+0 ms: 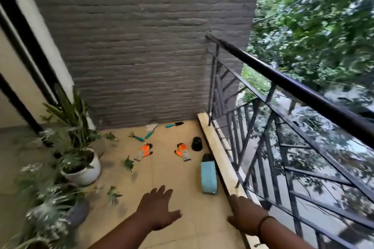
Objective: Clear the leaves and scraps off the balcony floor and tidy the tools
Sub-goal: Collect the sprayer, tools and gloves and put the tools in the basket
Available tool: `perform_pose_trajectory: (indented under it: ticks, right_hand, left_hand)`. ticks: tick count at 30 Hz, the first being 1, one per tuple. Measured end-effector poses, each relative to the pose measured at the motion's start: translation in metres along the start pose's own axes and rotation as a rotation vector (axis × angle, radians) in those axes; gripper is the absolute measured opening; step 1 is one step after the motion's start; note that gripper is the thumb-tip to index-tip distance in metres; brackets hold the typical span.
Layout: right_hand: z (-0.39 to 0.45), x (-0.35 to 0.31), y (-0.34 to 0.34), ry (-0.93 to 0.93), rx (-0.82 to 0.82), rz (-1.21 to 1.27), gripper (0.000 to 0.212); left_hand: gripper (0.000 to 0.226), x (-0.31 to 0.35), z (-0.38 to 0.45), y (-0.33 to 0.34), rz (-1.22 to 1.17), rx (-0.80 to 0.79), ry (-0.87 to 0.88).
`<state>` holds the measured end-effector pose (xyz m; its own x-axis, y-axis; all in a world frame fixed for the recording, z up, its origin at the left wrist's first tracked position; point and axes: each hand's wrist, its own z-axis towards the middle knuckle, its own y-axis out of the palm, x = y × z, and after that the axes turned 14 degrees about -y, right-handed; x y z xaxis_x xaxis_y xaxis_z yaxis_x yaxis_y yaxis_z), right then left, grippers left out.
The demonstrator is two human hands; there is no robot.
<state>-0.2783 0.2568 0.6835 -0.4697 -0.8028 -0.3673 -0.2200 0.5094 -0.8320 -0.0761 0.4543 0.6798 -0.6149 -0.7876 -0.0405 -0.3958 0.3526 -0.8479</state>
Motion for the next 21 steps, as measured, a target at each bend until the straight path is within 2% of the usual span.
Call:
perform_pose_trajectory:
  ticks: [5,9,13,15,19,21]
  right_hand:
    - [0.036,-0.014,-0.006,-0.108,-0.035,-0.007,0.063]
    - [0.070,-0.031,-0.007,-0.165,-0.075,-0.128,0.060]
    - [0.113,-0.058,-0.009,-0.195,-0.100,-0.214,0.058]
    - [0.132,-0.070,-0.011,-0.182,-0.115,-0.219,0.058]
    - [0.176,-0.096,-0.011,-0.135,-0.128,-0.207,0.058]
    - [0.192,-0.106,-0.012,-0.106,-0.118,-0.198,0.057]
  left_hand:
    - [0.094,-0.033,0.005,0.001,-0.060,-0.052,-0.111]
    - [0.094,-0.058,0.025,0.003,-0.084,-0.037,-0.156]
    - [0.095,-0.087,0.056,-0.006,-0.118,-0.047,-0.145]
    - [0.104,-0.101,0.072,-0.015,-0.128,-0.058,-0.138]
    - [0.100,-0.136,0.112,-0.038,-0.079,-0.028,-0.084]
    - [0.109,-0.147,0.133,-0.052,-0.041,-0.032,-0.042]
